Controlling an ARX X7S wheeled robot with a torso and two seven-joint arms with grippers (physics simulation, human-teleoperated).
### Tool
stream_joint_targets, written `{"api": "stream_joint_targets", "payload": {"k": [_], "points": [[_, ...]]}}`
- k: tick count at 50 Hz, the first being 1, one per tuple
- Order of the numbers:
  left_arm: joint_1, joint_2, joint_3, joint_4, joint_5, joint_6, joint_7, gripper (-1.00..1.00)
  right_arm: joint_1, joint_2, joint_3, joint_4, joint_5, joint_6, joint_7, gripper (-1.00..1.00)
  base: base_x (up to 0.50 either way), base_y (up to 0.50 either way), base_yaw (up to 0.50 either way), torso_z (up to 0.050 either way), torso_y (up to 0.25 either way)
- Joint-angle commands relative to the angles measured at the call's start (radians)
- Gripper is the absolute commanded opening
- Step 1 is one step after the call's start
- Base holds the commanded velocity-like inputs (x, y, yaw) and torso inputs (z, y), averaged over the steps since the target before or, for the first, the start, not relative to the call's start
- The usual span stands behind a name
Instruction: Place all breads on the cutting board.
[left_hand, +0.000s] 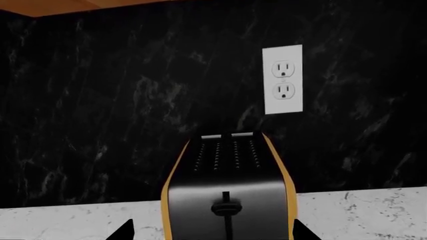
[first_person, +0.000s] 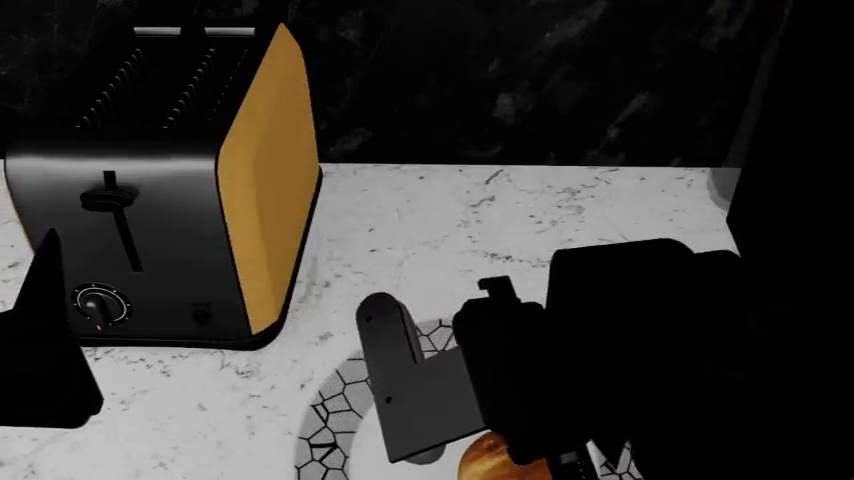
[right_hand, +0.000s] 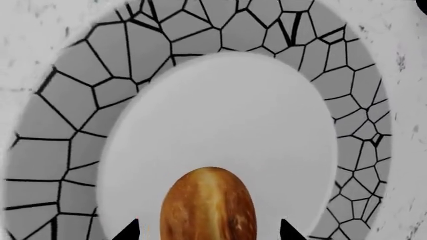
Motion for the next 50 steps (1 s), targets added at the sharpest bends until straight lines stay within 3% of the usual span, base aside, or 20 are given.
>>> {"api": "stream_joint_targets", "payload": {"k": [1,18,34,35,50], "points": [[0.014,0.001,0.003,-0.001,0.016,0.003,0.01,1.0,-0.025,-0.008,-0.018,0.019,-0.005,0.0,-0.001,1.0,0.0,0.0,0.0,0.0,0.0],[0.027,-0.001,0.004,-0.004,0.031,0.007,0.019,1.0,-0.031,0.011,-0.047,0.059,-0.05,-0.017,0.009,1.0,0.0,0.0,0.0,0.0,0.0],[0.037,-0.001,0.007,-0.008,0.045,0.011,0.027,1.0,-0.07,-0.03,0.014,0.192,-0.042,-0.103,0.059,1.0,0.0,0.0,0.0,0.0,0.0],[0.037,-0.001,0.008,-0.009,0.046,0.01,0.027,1.0,-0.071,-0.027,0.017,0.177,-0.022,-0.086,0.05,-1.0,0.0,0.0,0.0,0.0,0.0],[0.03,0.0,0.014,-0.01,0.041,0.009,0.018,1.0,-0.052,-0.012,0.037,0.071,0.01,-0.064,0.044,-1.0,0.0,0.0,0.0,0.0,0.0]]}}
